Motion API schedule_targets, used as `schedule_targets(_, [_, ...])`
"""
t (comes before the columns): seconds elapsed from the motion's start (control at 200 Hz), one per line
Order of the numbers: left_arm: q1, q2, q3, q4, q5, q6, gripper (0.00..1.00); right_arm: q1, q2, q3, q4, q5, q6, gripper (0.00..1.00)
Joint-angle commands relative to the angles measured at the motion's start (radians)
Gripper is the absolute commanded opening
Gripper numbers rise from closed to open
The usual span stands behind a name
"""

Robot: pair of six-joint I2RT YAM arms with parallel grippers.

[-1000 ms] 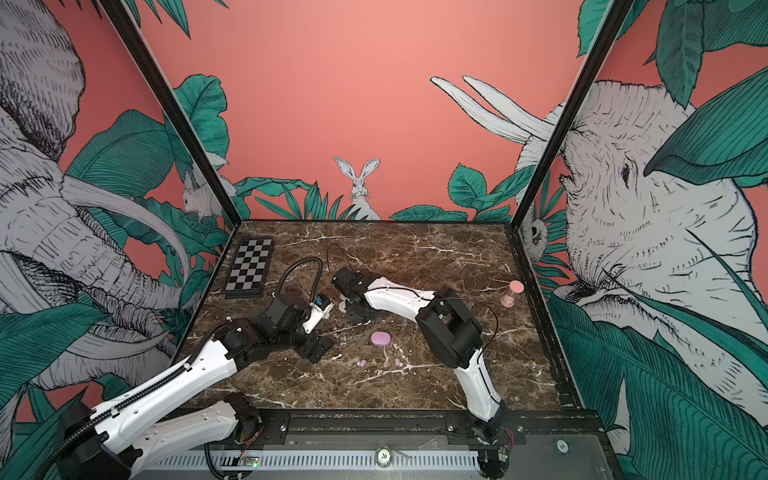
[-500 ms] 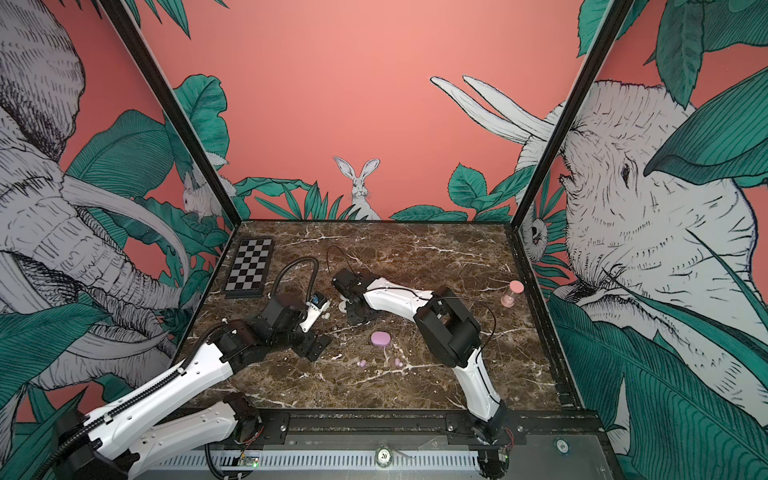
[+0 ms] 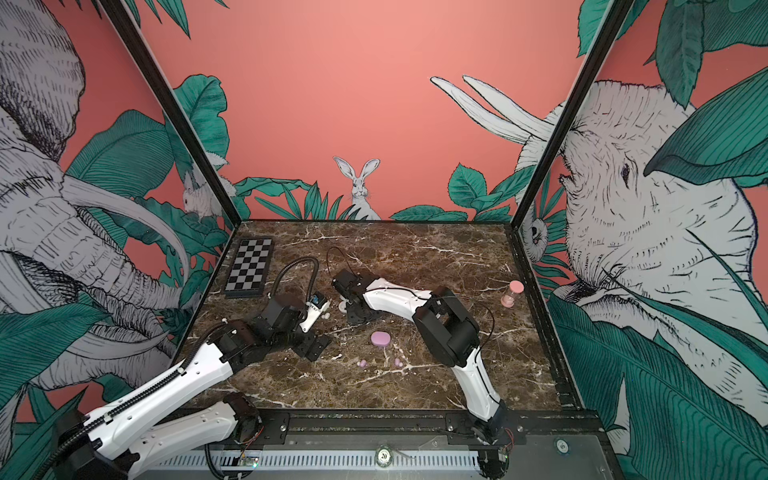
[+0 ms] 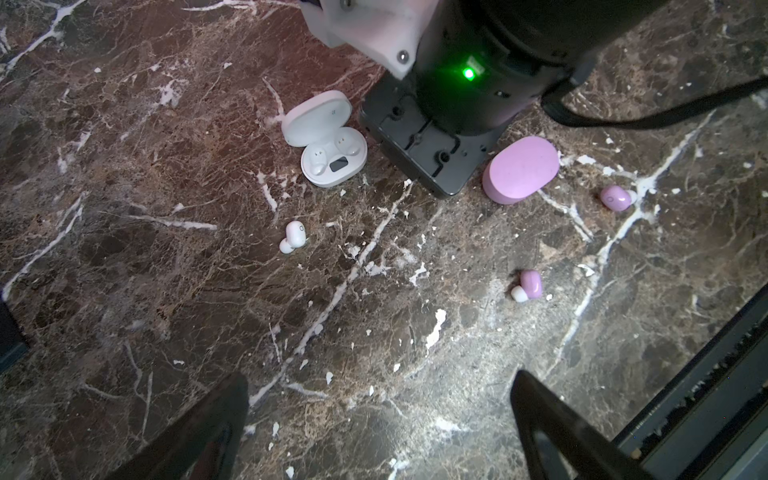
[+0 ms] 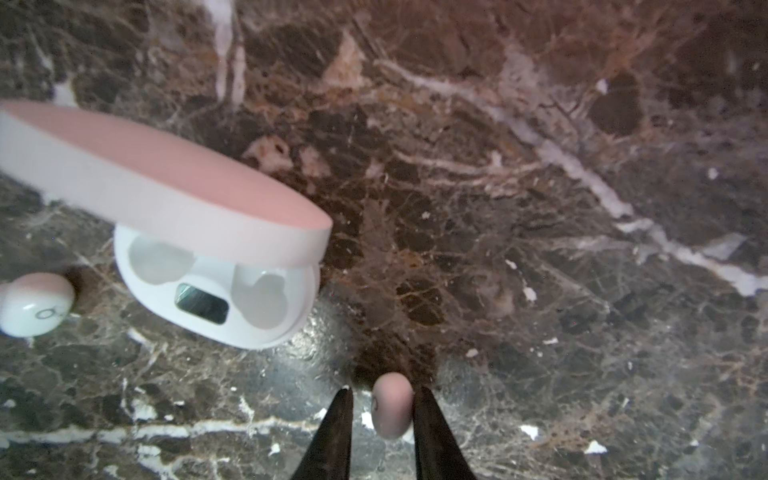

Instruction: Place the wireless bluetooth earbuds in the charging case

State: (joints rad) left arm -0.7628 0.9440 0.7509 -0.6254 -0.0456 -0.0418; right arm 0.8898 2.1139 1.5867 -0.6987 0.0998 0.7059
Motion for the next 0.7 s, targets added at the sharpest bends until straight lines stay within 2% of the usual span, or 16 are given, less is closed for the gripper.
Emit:
schedule_targets(0.0, [-0.003, -0.003, 0.014, -0.013, -0.001, 0.0, 0.99, 0.005, 0.017, 0.019, -0.026, 0.027, -0.006, 0.25])
schedule_targets(0.69, [-0.003, -0.003, 0.017, -0.013, -0.01, 0.003, 0.99, 0.006, 0.041, 0.042, -0.058, 0.06, -0.047, 0.25])
